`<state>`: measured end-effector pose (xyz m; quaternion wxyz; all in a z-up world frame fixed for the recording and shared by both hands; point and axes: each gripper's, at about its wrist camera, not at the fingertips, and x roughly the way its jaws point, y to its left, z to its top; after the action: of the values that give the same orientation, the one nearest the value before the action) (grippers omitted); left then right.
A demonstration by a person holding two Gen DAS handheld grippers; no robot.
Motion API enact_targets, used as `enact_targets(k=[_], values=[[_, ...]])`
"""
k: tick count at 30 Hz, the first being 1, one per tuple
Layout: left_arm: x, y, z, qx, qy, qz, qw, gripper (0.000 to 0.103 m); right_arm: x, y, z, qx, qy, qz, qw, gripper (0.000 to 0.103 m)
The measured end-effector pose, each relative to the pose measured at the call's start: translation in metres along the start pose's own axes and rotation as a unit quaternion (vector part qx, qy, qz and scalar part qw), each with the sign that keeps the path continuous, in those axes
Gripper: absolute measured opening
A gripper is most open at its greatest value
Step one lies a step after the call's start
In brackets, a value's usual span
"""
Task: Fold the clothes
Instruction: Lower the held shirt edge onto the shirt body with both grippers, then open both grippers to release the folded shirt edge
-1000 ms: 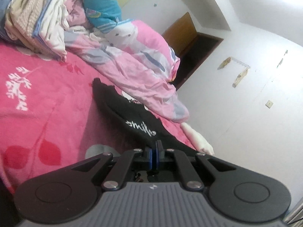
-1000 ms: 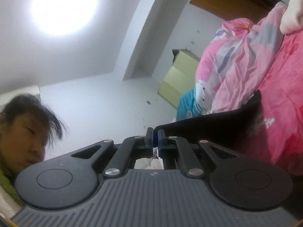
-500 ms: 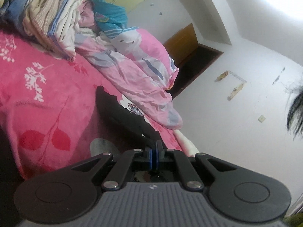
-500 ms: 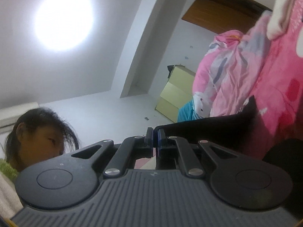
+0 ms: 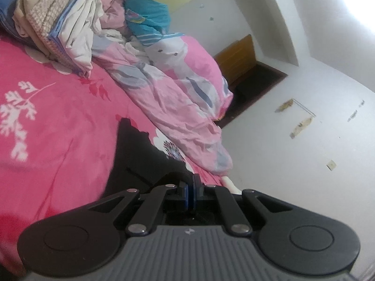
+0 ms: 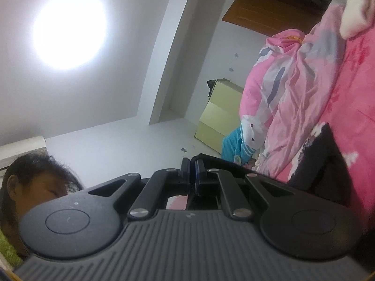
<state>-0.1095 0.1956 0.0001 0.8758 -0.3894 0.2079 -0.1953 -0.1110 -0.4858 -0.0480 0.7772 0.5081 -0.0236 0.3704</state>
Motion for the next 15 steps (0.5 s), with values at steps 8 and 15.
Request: enact_targets(k=[8, 15], values=[[0.088, 0.036, 0.052, -0.014, -0.014, 0.042, 0.9989, 0.004, 0.081, -0.054, 0.033, -0.009, 0.01, -0.04, 0.999, 0.003], [0.165, 0.074, 0.072, -0.017, 0.014, 0.102, 0.9945, 0.004, 0.138, -0.131, 0.038, 0.016, 0.037, -0.133, 0.99, 0.003]])
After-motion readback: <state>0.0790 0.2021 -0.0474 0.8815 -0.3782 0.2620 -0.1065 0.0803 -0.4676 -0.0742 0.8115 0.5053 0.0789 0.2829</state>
